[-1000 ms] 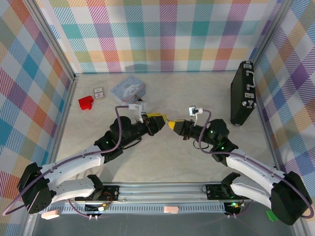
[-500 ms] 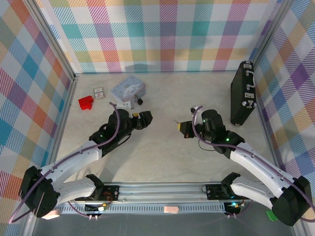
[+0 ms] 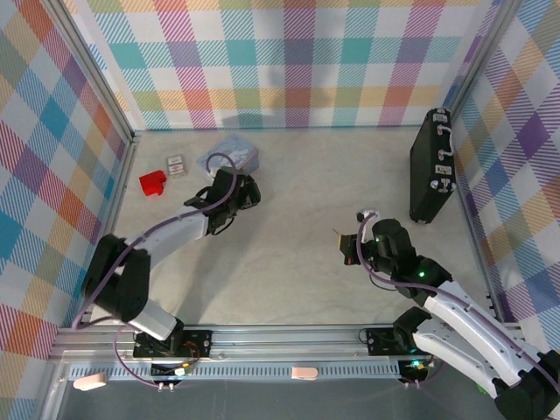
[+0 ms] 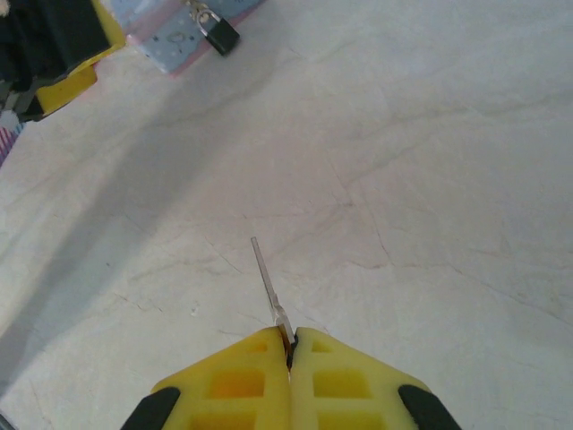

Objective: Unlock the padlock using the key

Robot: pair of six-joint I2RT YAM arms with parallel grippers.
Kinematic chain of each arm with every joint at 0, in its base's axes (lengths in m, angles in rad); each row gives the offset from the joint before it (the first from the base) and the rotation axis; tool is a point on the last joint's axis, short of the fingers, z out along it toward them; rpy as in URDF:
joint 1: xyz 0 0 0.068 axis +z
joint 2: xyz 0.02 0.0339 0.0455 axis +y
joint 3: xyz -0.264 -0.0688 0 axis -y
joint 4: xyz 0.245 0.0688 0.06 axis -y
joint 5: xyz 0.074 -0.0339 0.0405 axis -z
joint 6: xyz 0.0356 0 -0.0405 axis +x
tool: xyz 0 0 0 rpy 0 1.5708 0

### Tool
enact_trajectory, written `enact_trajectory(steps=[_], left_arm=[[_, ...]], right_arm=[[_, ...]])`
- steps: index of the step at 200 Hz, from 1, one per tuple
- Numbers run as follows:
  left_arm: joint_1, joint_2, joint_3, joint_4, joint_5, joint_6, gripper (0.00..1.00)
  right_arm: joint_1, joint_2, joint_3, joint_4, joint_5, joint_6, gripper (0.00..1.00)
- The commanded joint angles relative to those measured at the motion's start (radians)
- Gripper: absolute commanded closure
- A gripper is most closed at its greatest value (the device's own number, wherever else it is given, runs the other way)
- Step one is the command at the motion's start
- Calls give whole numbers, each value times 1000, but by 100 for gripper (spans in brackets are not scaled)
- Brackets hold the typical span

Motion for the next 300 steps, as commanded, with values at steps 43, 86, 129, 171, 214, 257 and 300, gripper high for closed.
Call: enact_trajectory(steps=[43, 86, 129, 171, 214, 257, 300], left_arm=[[23, 270, 168, 124, -110, -143, 24], [53, 415, 258, 183, -85, -189, 27], [91, 508, 264, 317, -54, -245, 32], [109, 563, 330, 311, -26, -234, 38], [128, 595, 367, 294, -17, -237, 49], [135, 607, 381, 301, 7, -233, 65], [135, 582, 356, 290, 7, -228, 83]], right_arm=[[-4, -188, -138, 51, -62, -32, 100], [-5, -318, -199, 68, -78, -45, 100], [-5, -325, -234, 108, -114, -37, 100], [-5, -265, -234, 146, -127, -40, 100], [-5, -266, -237, 150, -118, -45, 100], [-5, -266, -239, 152, -113, -48, 100], [-6, -260, -241, 155, -113, -46, 100]])
